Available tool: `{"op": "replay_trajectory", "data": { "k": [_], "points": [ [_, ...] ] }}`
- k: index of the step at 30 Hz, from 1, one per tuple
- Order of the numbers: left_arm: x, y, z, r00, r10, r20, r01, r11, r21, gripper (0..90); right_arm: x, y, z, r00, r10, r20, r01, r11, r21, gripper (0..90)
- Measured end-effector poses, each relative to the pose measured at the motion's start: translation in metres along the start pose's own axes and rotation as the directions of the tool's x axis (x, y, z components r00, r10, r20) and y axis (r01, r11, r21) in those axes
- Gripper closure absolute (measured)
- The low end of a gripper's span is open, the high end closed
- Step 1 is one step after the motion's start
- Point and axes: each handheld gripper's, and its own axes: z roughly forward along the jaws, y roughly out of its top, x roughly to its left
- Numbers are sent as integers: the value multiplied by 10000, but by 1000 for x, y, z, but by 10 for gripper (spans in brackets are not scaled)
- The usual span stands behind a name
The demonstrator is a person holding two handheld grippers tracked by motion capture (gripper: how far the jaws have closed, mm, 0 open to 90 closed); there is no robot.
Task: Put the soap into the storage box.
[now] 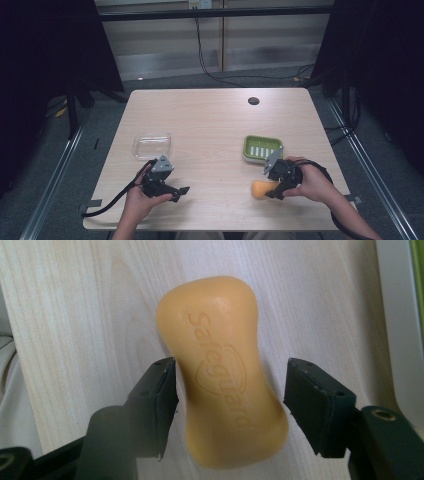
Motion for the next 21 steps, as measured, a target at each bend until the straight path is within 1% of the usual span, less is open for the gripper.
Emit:
{"op": "replay_trajectory", "data": {
  "k": [3, 4, 5, 6, 7, 8, 9, 12, 14, 15, 17, 18, 19, 20, 21],
  "points": [
    [0, 0, 0, 10000, -8, 6, 8, 10000, -7, 73, 0, 2, 1, 9999, -133, -42, 133, 9999, 26, 388],
    [0, 0, 0, 10000, -18, 36, 18, 10000, -13, 73, 0, 3, 3, 9998, -198, -20, 198, 9997, 109, 389],
    [0, 0, 0, 10000, -18, 36, 18, 10000, -13, 73, 0, 3, 3, 9998, -198, -20, 198, 9997, 109, 389],
    [0, 0, 0, 10000, -21, 24, 21, 10000, -4, 73, 1, 4, 3, 9999, -95, -86, 96, 9998, 197, 390],
    [0, 0, 0, 10000, -24, 24, 24, 10000, -6, 73, 0, 4, 4, 9995, -307, -62, 308, 9993, 203, 392],
    [0, 0, 0, 10000, -30, 37, 30, 10000, -24, 73, 0, 4, 4, 9995, -307, -62, 308, 9993, 203, 392],
    [0, 0, 0, 10000, -26, 43, 26, 10000, -17, 73, 1, 5, 5, 9998, -138, -161, 143, 9994, 314, 394],
    [0, 0, 0, 10000, -43, 29, 43, 10000, 11, 73, 1, 6, 7, 9995, -273, -184, 280, 9988, 414, 396],
    [0, 0, 0, 10000, -51, 16, 51, 10000, 11, 73, 1, 6, 8, 9996, -250, -144, 257, 9986, 466, 396],
    [0, 0, 0, 10000, -90, 27, 90, 10000, 6, 73, 1, 6, 8, 9991, -402, -154, 408, 9983, 425, 397],
    [0, 0, 0, 10000, -39, 32, 39, 10000, 15, 74, 2, 7, 9, 9998, -160, -156, 169, 9982, 567, 399],
    [0, 0, 0, 10000, -36, 29, 36, 10000, 14, 74, 2, 8, 9, 9992, -350, -187, 359, 9980, 527, 400],
    [0, 0, 0, 10000, -52, 51, 52, 10000, -24, 74, 1, 8, 10, 9990, -429, -161, 437, 9977, 525, 403],
    [0, 0, 0, 10000, -54, 50, 54, 10000, -35, 74, 2, 9, 9, 9993, -324, -168, 335, 9973, 651, 404],
    [0, 0, 0, 10000, -49, 28, 49, 10000, -31, 74, 1, 9, 11, 9983, -531, -243, 545, 9964, 642, 405]
  ]
}}
